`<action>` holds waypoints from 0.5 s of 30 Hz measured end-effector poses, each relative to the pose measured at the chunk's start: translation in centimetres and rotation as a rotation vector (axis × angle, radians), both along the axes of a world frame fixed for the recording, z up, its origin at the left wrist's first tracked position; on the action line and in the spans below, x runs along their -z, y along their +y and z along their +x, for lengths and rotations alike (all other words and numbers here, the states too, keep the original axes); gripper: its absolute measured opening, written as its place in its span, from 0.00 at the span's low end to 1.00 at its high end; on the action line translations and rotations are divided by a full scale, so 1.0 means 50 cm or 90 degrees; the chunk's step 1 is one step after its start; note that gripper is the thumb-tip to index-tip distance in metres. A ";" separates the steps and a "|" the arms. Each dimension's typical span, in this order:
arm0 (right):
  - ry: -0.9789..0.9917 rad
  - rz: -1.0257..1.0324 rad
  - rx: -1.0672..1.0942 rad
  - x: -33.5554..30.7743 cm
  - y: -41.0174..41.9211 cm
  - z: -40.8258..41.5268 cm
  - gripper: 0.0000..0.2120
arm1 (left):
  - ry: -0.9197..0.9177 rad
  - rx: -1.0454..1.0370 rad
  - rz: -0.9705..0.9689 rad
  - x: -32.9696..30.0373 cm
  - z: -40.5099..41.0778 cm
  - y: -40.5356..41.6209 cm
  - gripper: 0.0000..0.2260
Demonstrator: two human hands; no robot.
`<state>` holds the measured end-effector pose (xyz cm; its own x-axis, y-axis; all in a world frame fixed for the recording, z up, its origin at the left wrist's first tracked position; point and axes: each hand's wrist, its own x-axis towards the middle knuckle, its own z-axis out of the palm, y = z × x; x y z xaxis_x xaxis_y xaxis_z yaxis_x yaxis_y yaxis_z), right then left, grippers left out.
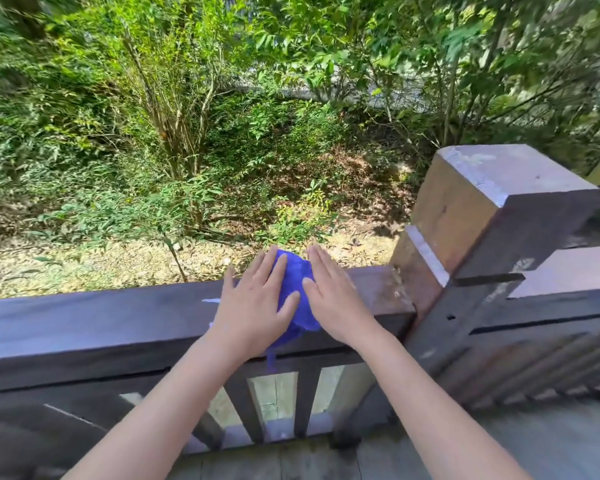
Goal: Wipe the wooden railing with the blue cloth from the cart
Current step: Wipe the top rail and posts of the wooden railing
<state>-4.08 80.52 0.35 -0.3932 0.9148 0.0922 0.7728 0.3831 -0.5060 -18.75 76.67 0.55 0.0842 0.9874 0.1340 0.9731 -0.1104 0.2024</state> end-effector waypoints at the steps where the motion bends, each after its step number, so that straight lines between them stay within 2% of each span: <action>1: 0.015 0.023 0.026 -0.002 0.006 0.029 0.26 | -0.031 -0.001 0.008 -0.004 0.022 0.011 0.27; 3: -0.072 0.086 0.097 0.005 0.018 0.094 0.25 | -0.022 0.007 0.005 -0.002 0.082 0.031 0.25; 5: -0.174 0.082 0.117 0.017 0.022 0.131 0.24 | 0.035 0.004 0.006 0.012 0.128 0.042 0.23; 11: -0.195 0.109 0.152 0.030 0.022 0.121 0.23 | 0.054 0.013 0.037 0.024 0.103 0.042 0.23; 15: -0.214 0.093 0.108 0.026 -0.001 0.042 0.26 | 0.037 -0.054 0.058 0.028 0.017 0.007 0.25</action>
<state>-1.96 80.48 -0.95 -0.2679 0.9562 0.1178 0.9444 0.2848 -0.1644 -17.91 77.05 -0.83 0.0108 0.9753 0.2207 0.9894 -0.0424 0.1389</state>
